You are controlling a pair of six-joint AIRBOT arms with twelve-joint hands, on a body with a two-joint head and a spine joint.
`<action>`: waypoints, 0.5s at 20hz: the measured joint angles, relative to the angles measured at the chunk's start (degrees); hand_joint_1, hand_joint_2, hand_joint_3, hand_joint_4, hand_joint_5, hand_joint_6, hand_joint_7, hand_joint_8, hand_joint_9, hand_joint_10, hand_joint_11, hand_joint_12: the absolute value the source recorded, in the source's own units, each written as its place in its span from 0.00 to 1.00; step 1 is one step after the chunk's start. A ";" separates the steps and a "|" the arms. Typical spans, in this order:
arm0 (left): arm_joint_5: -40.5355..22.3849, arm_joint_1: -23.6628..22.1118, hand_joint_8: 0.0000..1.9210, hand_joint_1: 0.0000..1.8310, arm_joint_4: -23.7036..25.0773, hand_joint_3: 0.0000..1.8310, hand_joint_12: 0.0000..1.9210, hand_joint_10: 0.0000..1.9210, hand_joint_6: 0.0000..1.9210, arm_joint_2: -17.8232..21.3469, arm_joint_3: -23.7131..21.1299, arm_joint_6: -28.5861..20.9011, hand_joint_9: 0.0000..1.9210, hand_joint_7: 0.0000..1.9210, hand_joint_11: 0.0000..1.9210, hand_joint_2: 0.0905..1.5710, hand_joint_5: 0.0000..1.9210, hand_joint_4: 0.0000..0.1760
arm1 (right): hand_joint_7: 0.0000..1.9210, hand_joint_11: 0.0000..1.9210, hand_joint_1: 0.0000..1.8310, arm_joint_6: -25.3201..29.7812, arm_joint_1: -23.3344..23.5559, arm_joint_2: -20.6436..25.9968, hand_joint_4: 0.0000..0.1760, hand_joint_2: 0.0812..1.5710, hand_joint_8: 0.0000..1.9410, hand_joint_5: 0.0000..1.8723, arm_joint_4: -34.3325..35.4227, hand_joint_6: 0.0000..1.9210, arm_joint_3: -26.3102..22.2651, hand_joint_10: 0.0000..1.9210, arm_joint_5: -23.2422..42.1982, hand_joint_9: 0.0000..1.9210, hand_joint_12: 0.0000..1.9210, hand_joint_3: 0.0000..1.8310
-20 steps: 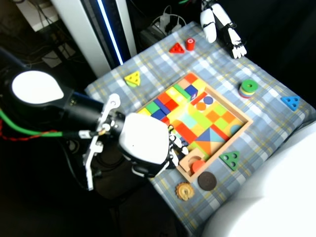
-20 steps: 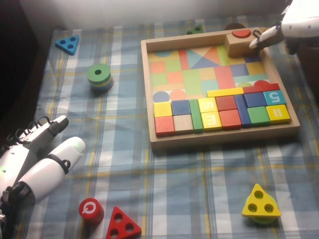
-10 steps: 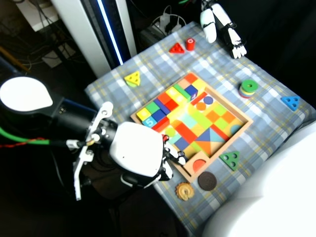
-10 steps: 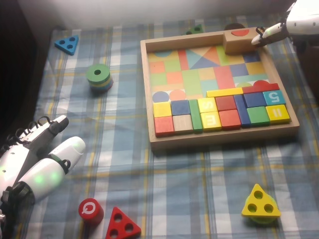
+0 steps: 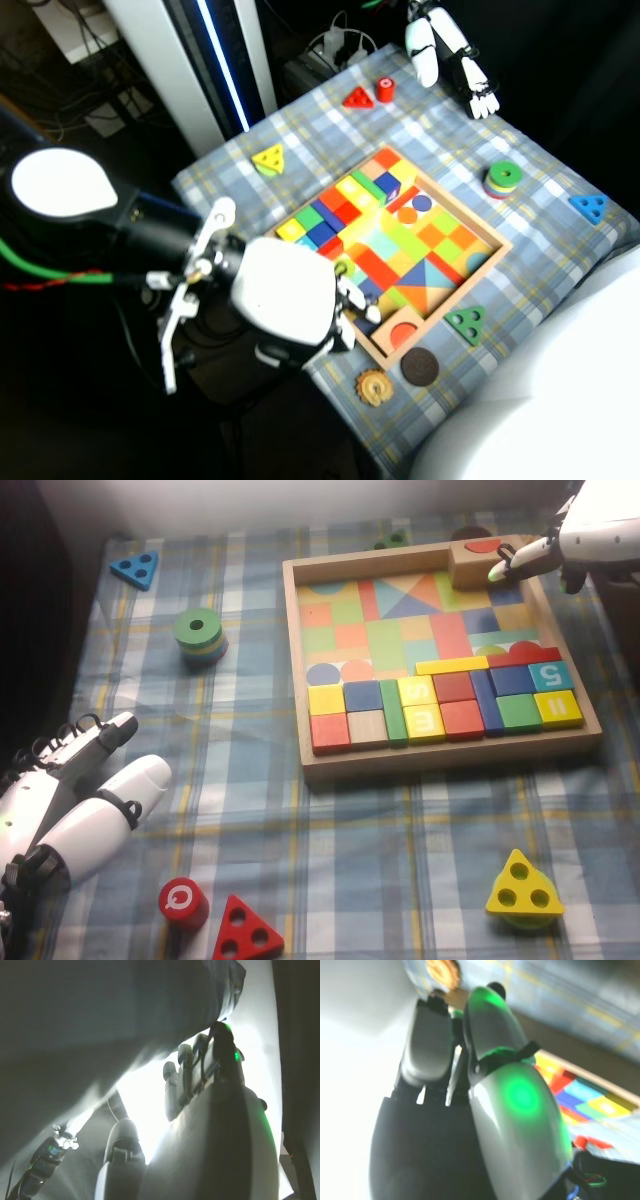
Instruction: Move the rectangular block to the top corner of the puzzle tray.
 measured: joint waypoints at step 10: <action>-1.49 0.52 0.00 0.00 -1.18 0.00 0.00 0.00 0.00 0.68 -0.66 -0.02 0.04 0.12 0.00 0.77 0.15 0.43 | 0.60 0.76 0.96 -24.68 0.57 8.94 0.00 0.71 1.00 0.20 32.13 0.00 -11.02 1.00 -0.74 0.73 1.00 0.00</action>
